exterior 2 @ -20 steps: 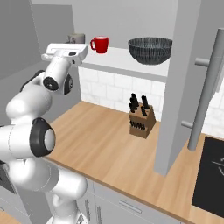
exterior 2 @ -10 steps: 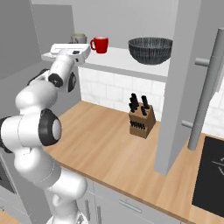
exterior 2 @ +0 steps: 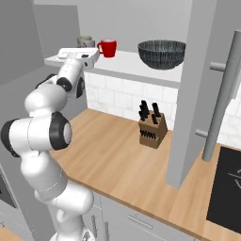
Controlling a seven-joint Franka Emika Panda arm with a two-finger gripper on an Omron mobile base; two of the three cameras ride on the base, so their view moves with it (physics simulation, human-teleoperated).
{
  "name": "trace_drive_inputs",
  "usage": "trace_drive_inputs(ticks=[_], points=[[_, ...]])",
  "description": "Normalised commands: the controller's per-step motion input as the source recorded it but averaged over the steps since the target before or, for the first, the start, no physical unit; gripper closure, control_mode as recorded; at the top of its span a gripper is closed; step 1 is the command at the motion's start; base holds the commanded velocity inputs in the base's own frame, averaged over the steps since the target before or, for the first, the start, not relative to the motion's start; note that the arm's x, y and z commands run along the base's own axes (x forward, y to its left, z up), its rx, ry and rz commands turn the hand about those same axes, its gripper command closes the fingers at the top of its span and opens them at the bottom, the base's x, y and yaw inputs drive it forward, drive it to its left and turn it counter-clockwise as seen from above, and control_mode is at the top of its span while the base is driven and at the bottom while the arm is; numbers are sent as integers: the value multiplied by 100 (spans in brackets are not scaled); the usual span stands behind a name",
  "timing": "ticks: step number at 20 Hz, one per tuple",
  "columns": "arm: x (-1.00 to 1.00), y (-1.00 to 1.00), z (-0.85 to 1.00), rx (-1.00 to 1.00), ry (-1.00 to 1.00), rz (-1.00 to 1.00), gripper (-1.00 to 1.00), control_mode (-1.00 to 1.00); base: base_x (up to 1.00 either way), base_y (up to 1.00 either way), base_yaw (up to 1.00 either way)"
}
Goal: Gather all objects into one cabinet and sort the glasses and bowls to opposite sides.
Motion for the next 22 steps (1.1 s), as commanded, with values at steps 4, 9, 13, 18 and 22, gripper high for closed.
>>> trace_drive_inputs(ticks=[4, 9, 13, 18, 22], points=[[38, 0, -50, 0, -14, 0, 100, -100, 0, 0, 0], [34, 0, -48, 0, -13, 0, -100, -100, 0, 0, 0], [1, 0, -28, 0, -11, 0, -100, -100, 0, 0, 0], [-15, 0, -21, 0, -14, 0, -100, -100, 0, 0, 0], [-26, 0, -17, 1, -14, 0, -100, -100, 0, 0, 0]])
